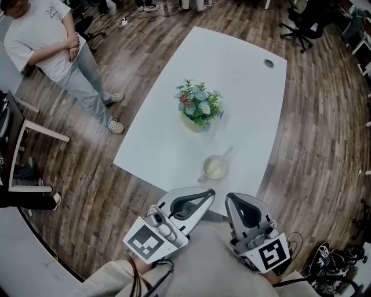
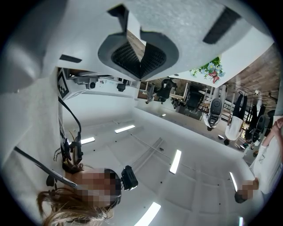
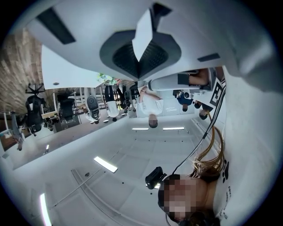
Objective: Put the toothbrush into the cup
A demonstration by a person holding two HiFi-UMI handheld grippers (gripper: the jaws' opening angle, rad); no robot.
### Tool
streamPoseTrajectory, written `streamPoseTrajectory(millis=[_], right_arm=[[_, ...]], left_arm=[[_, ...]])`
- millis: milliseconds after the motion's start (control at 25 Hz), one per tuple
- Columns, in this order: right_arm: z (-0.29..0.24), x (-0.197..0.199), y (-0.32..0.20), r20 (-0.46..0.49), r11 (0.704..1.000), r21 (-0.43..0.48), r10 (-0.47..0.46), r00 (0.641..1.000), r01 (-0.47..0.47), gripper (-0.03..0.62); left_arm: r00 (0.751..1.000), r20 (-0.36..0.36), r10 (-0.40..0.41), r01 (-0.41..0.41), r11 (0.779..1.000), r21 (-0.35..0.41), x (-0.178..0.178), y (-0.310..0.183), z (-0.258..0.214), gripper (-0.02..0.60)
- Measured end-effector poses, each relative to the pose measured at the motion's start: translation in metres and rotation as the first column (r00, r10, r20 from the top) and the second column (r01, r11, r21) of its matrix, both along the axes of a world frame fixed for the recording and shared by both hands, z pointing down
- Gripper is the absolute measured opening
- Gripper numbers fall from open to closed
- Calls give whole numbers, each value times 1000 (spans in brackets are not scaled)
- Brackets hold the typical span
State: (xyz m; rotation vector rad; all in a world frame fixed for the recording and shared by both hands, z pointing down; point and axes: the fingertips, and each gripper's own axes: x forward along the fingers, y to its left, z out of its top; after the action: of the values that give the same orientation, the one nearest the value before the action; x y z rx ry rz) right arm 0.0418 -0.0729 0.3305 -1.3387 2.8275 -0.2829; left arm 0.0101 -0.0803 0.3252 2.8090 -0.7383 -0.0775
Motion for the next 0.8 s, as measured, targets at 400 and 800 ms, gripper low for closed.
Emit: streamPoseTrajectory(millis=[400, 800], right_arm=[[-7, -4, -4, 15, 1000, 1, -26, 1000, 26, 17], [-8, -2, -10, 19, 999, -2, -43, 999, 43, 17]], left_arm=[[1000, 6, -3, 3, 1000, 1, 0, -2, -5, 8], [1000, 6, -4, 4, 1000, 8, 4, -9, -7, 8]])
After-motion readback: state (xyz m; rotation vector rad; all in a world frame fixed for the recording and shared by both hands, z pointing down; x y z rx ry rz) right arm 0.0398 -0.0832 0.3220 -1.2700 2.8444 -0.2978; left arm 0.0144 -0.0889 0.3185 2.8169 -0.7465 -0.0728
